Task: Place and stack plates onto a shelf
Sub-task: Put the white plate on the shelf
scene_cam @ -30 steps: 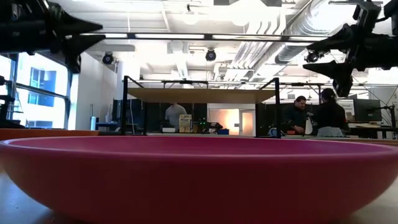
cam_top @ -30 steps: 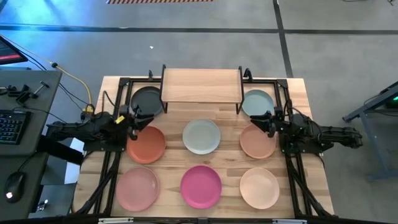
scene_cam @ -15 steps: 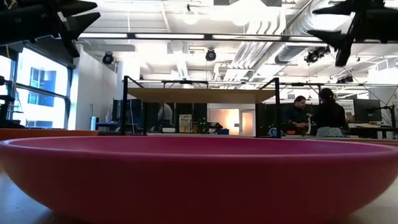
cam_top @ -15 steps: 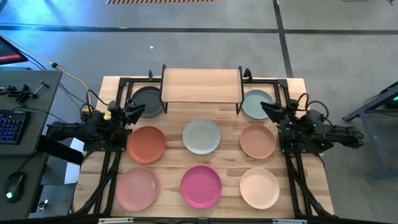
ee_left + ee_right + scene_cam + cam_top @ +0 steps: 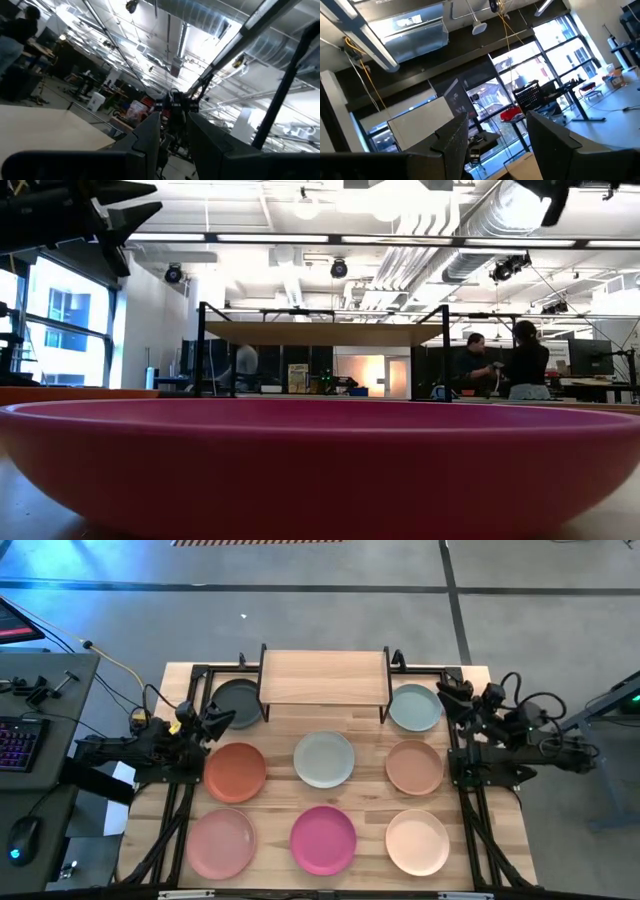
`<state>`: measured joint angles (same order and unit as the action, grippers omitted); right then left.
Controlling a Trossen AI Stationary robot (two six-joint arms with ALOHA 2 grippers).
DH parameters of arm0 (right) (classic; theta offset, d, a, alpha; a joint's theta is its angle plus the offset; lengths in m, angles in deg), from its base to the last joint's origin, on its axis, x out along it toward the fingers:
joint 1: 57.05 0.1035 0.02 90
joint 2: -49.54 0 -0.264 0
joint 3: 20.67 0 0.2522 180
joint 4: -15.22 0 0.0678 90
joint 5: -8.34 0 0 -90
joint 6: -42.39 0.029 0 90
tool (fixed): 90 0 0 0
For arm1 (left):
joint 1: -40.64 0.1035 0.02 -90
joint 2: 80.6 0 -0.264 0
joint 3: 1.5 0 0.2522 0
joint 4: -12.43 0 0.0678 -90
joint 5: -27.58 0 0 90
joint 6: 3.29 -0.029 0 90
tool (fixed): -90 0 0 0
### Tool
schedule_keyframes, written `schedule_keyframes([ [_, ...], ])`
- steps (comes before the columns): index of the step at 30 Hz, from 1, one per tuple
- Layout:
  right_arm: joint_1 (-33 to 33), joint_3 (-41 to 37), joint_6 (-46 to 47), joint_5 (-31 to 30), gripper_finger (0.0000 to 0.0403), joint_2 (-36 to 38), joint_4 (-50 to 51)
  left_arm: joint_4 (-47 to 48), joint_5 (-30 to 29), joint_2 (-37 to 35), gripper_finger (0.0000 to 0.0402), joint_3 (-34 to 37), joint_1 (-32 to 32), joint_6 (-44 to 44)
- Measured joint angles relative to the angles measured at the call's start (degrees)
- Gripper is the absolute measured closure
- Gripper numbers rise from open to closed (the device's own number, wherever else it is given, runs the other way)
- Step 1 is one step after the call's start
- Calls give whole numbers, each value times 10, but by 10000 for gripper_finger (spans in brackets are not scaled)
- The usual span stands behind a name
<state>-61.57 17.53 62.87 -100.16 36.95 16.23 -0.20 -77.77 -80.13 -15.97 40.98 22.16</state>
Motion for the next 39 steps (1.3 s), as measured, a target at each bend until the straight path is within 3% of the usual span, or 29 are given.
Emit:
schedule_keyframes([
  [10, 0, 94, 17, 0, 217, -139, 18, 0, -4, 0, 312, 0, 0, 27],
  [21, 0, 190, 153, -20, 217, -281, 176, 4, -15, 0, 312, 0, 0, 15],
  [27, 0, 209, 218, -15, 217, -341, 183, 11, -15, 0, 312, 0, 0, 14],
  [39, 0, 214, 379, 57, 217, -455, 203, 67, -34, 0, 312, 0, 0, 23],
])
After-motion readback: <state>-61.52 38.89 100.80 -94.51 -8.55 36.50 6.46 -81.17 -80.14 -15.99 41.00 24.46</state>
